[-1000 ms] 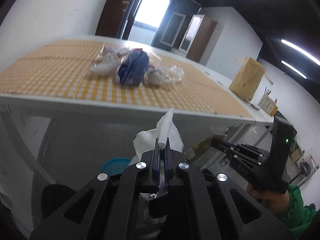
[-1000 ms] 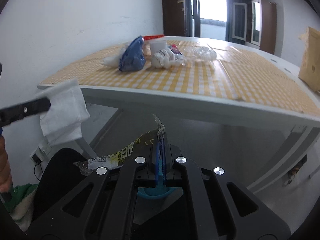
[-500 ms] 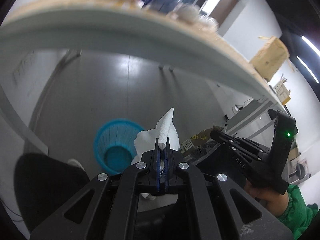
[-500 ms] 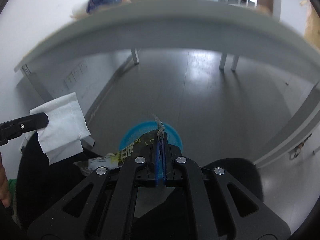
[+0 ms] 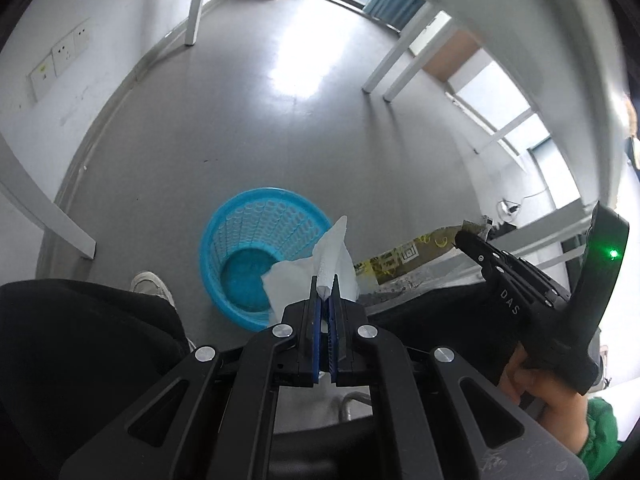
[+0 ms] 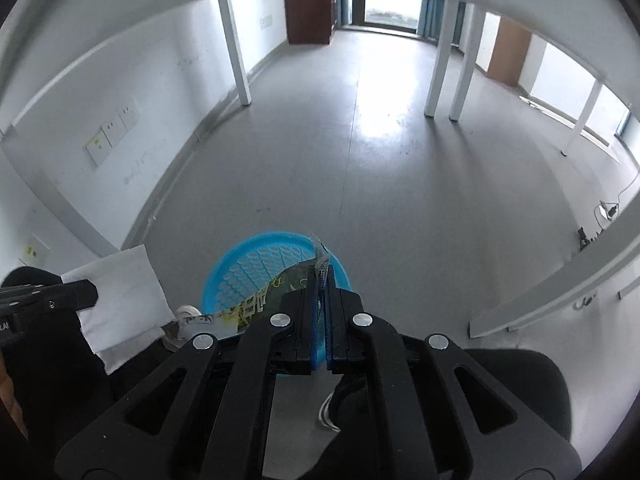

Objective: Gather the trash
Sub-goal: 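Carry the tissue and gold wrapper down over the blue wastebasket with both grippers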

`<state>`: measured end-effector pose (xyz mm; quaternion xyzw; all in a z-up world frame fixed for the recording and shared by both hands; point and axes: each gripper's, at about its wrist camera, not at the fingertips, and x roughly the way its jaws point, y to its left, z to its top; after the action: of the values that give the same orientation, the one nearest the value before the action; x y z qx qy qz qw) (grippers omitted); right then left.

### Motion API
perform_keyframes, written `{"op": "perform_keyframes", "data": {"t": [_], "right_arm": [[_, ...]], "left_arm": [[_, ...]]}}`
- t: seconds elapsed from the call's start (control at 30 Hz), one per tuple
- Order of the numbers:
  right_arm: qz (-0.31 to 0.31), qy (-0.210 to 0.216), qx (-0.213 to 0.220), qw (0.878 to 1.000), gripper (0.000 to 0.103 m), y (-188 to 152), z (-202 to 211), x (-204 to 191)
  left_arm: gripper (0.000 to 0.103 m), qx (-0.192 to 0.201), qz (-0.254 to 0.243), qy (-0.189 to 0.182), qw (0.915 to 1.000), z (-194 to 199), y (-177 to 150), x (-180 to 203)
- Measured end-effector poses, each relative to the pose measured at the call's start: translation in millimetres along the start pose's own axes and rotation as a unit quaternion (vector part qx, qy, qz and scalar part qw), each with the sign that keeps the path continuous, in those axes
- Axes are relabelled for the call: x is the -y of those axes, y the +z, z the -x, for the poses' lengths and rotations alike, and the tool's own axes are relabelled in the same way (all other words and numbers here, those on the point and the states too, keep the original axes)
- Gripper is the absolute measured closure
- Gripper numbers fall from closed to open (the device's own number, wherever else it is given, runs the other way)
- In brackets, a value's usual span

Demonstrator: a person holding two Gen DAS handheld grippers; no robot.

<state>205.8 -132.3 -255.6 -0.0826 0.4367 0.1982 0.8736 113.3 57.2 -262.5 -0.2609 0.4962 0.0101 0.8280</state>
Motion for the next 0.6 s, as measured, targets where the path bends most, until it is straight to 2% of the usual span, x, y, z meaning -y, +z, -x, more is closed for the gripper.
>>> {"op": "perform_keyframes", "data": {"t": [0.23,0.37,0.6], "right_arm": [[0.011,0.003,-0.033,0.999,0.101,13.4,-47.7,-2.8],[-0.009,0.017,-0.059,0.998,0.101,19.4,-75.6,8.4],[-0.011,0.000,-0.091,0.996,0.101,33.8,-129.3,9.7]], "left_arm": [[0.101,-0.010,0.025,0.014,0.9996,-36.5,17.5,-14.5],[0.101,-0.028,0.045,0.020,0.9984,-57.9,26.0,-22.5],[0.101,-0.053,0.056,0.038,0.9963,-96.9,36.4,-28.2]]}}
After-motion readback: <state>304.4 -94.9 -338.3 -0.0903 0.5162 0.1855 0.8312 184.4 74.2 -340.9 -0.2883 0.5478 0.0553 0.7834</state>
